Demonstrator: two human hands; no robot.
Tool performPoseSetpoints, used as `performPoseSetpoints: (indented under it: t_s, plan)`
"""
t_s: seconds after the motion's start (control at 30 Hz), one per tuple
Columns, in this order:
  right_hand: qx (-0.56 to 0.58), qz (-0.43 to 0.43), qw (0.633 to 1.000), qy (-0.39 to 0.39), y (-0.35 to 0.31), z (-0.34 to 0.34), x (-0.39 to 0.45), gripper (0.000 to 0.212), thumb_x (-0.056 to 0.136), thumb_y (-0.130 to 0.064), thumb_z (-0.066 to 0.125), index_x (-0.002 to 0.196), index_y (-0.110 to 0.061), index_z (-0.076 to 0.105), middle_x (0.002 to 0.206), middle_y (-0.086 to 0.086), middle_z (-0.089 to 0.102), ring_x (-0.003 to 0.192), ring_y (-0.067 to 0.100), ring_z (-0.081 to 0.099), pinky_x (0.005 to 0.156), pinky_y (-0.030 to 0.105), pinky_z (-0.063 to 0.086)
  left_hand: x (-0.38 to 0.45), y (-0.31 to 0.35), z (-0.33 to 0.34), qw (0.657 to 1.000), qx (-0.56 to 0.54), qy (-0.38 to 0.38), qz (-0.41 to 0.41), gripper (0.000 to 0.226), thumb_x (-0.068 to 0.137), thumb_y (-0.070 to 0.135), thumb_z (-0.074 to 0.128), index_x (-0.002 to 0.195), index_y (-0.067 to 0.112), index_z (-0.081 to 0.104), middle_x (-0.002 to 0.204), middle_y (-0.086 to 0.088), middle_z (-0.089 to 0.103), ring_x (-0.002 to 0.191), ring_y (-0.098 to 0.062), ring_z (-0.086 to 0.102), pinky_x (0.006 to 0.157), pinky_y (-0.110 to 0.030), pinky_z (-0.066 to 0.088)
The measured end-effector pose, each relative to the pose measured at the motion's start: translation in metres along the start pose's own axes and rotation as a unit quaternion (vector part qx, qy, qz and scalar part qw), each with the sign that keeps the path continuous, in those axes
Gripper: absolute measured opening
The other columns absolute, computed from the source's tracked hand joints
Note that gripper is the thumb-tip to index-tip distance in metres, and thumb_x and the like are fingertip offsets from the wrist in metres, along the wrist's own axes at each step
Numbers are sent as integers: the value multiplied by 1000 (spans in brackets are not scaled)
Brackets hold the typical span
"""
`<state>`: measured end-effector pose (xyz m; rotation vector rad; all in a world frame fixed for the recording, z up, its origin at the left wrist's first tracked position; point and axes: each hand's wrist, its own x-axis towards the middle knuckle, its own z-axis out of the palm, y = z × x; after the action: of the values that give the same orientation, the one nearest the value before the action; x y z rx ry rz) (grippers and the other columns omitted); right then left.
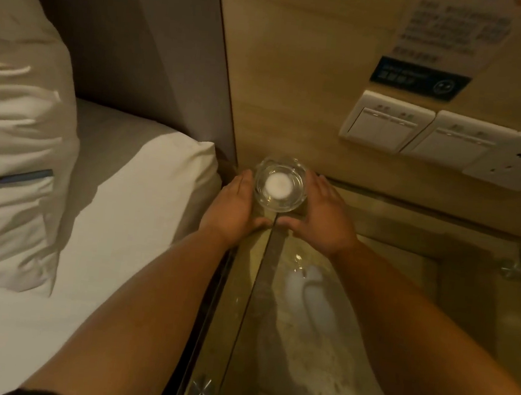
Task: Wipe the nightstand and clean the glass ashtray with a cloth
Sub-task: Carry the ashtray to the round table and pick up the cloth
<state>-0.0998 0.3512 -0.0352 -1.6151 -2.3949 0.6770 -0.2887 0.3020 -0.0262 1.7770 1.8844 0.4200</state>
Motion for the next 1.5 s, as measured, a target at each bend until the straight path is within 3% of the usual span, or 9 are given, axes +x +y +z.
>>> performPoseSetpoints:
  t_s: [0.33, 0.5, 0.63, 0.83, 0.97, 1.07, 1.17, 1.3, 1.5]
  plan:
    - [34, 9, 999, 28, -2, 8, 8, 113, 65, -67, 68, 151, -16, 15, 155, 10, 27, 143, 26, 20, 116, 41, 17, 18, -5, -4, 991, -131, -3, 21, 100, 68, 46, 81, 146, 20, 25, 142, -2, 44, 127, -16, 44, 101, -38, 41]
    - [44, 27, 998, 39, -9, -6, -3, 116, 60, -76, 61, 151, -19, 16, 154, 8, 29, 141, 25, 24, 115, 41, 19, 10, 6, -15, 991, -123, -1, 45, 92, 70, 44, 80, 144, 24, 28, 139, 1, 48, 125, -14, 46, 99, -40, 44]
    - [57, 31, 996, 57, -25, -39, -22, 112, 63, -64, 73, 150, -22, 16, 150, 7, 36, 136, 26, 32, 112, 41, 26, -2, 30, -42, 989, -129, -5, 68, 90, 72, 43, 78, 145, 22, 28, 139, 0, 47, 126, -15, 45, 99, -39, 44]
    - [78, 55, 992, 88, -64, -124, -75, 104, 65, -60, 76, 147, -31, 20, 142, 4, 46, 129, 25, 41, 103, 44, 38, -33, 94, -99, 990, -107, -27, 90, 94, 70, 50, 78, 144, 25, 27, 139, -2, 47, 121, -19, 50, 93, -35, 46]
    - [74, 97, 986, 118, -88, -181, -113, 108, 63, -67, 73, 147, -25, 22, 147, 3, 41, 134, 22, 36, 106, 37, 32, -56, 143, -138, 988, -99, -37, 114, 101, 66, 58, 76, 145, 29, 20, 142, -2, 45, 120, -21, 51, 83, -28, 41]
    - [47, 108, 984, 134, -96, -219, -139, 113, 64, -65, 74, 149, -15, 20, 149, 6, 37, 137, 23, 33, 109, 40, 32, -67, 177, -157, 985, -95, -50, 132, 106, 64, 59, 76, 146, 27, 19, 146, -2, 41, 124, -20, 48, 90, -31, 43]
    - [28, 119, 982, 146, -96, -248, -166, 113, 65, -60, 76, 150, -10, 20, 151, 8, 36, 138, 25, 31, 111, 41, 30, -79, 209, -164, 983, -95, -62, 147, 103, 65, 56, 78, 147, 26, 22, 146, -1, 42, 126, -20, 47, 97, -39, 46]
    - [16, 146, 974, 170, -85, -276, -202, 111, 67, -57, 76, 150, -8, 19, 152, 10, 33, 140, 25, 28, 112, 37, 25, -97, 252, -162, 973, -99, -38, 206, 93, 65, 53, 79, 139, 26, 30, 139, -2, 49, 121, -21, 51, 81, -26, 39]
    - [37, 202, 955, 214, -61, -310, -257, 110, 70, -51, 78, 150, -5, 17, 153, 12, 29, 140, 27, 26, 114, 38, 23, -113, 320, -151, 954, -86, -73, 279, 99, 60, 66, 72, 141, 25, 32, 140, 1, 49, 123, -19, 49, 87, -28, 41]
